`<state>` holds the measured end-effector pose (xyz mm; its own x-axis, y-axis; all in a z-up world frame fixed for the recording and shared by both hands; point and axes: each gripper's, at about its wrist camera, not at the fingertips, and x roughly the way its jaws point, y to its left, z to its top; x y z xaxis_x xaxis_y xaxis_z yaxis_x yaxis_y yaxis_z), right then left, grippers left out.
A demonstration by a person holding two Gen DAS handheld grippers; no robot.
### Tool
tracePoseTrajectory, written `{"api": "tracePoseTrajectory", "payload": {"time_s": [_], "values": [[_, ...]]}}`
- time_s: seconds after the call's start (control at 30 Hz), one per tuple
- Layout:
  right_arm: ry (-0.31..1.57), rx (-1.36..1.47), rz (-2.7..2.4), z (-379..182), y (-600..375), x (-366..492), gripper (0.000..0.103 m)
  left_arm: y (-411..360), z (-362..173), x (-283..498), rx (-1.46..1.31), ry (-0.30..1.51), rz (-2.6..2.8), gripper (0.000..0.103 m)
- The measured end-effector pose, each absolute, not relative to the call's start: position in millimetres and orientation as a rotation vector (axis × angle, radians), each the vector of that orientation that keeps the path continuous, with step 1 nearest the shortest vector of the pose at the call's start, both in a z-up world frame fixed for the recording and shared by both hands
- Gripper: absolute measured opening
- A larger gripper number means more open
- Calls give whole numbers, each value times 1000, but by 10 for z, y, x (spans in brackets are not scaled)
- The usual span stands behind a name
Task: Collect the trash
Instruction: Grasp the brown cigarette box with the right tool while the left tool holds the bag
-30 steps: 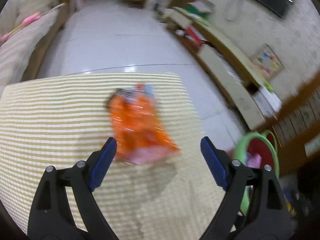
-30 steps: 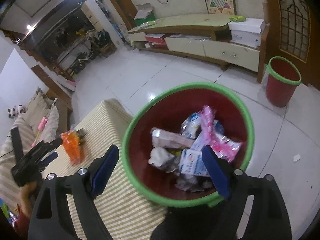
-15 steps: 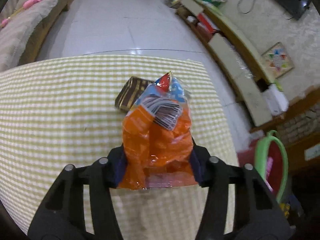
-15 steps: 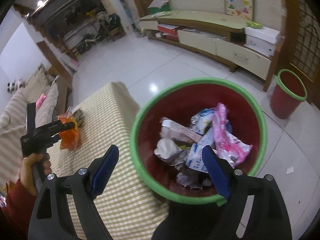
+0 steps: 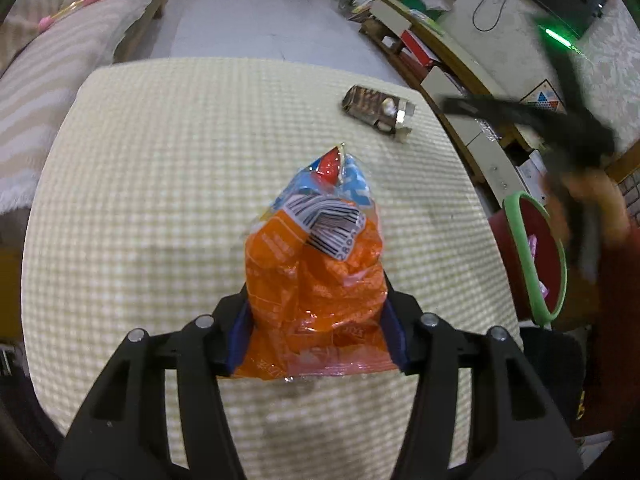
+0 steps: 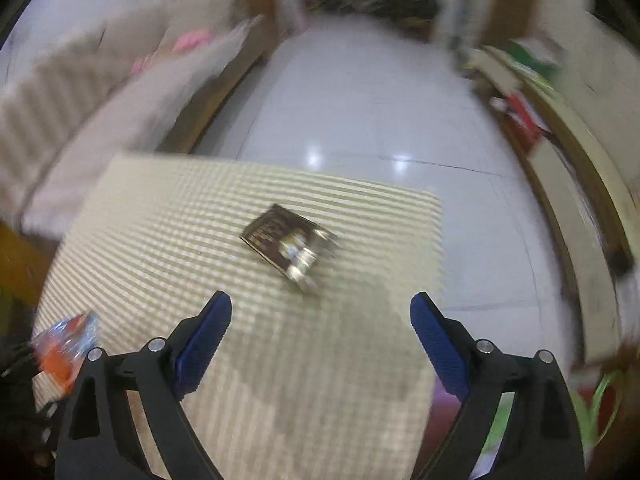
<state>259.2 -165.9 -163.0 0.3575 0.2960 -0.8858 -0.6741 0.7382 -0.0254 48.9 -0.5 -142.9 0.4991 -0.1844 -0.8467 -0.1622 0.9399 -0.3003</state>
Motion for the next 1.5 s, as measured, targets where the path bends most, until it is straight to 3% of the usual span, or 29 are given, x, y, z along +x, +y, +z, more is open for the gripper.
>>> {"api": "tracePoseTrajectory", "payload": {"time_s": [0.37, 0.47, 0.53, 0.57, 0.6, 1.17, 1.5], "values": [[1267, -733, 696, -2332, -778, 3121, 88, 278, -1472, 356, -451, 1030, -7, 54], [1250, -794, 689, -2446, -727, 3052, 82, 341, -1467, 313, -445, 1027, 15, 54], [1249, -747, 709, -2443, -756, 3016, 72, 358, -1477, 313, -425, 1029, 29, 54], [1259, -718, 720, -2440, -772, 2978, 59, 370, -1483, 311, -426, 1030, 36, 54], [1245, -708, 709, -2428, -784, 2920, 57, 383, -1477, 296, -431, 1029, 40, 54], [980, -157, 548, -1591, -2143, 1249, 56, 160, -1004, 132, -341, 935, 12, 54], [874, 53, 423, -1003, -2738, 860, 57, -331, -641, 111, -241, 875, -64, 54]]}}
